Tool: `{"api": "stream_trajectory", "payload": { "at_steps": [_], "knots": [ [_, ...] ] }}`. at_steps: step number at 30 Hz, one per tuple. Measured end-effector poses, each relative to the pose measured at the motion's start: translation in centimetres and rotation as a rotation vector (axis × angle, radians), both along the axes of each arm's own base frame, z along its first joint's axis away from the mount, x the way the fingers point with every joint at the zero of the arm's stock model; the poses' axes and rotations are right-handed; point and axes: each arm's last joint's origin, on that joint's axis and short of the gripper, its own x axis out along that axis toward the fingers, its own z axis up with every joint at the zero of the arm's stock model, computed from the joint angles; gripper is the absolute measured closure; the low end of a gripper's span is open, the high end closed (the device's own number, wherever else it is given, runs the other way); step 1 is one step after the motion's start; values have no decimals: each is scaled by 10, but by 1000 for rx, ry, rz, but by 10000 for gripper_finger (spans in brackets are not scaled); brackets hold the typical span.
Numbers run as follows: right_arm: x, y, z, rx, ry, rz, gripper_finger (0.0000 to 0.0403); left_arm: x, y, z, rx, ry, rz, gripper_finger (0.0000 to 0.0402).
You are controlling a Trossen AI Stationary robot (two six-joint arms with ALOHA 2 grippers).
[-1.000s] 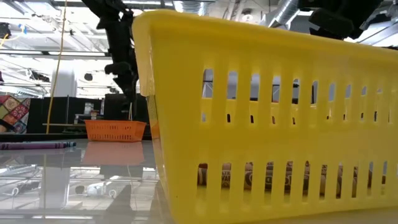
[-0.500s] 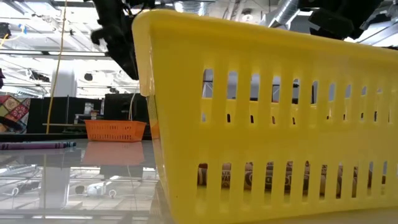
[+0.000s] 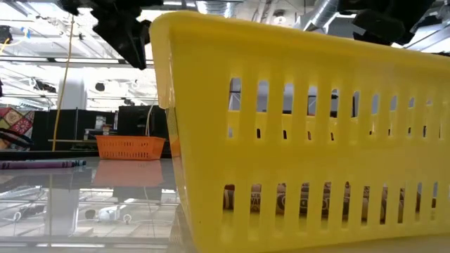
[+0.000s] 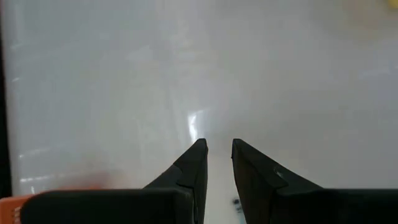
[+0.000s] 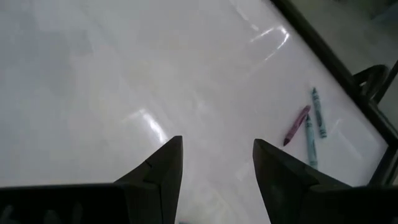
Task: Sort crayons
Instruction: Put the green crayon into the green bin
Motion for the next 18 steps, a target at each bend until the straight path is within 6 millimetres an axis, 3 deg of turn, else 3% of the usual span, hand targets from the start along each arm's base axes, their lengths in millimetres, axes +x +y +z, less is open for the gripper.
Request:
{"api": "stream_trajectory", "payload": {
  "at_steps": [7,18],
  "knots": [
    [-1,9,-2,87,122,145,211,-4,-38,1,-22,-21,-63,338],
    [-16,36,-4,92,269,447,211,-1,-102,2,-9,-210,-181,338]
  ]
}}
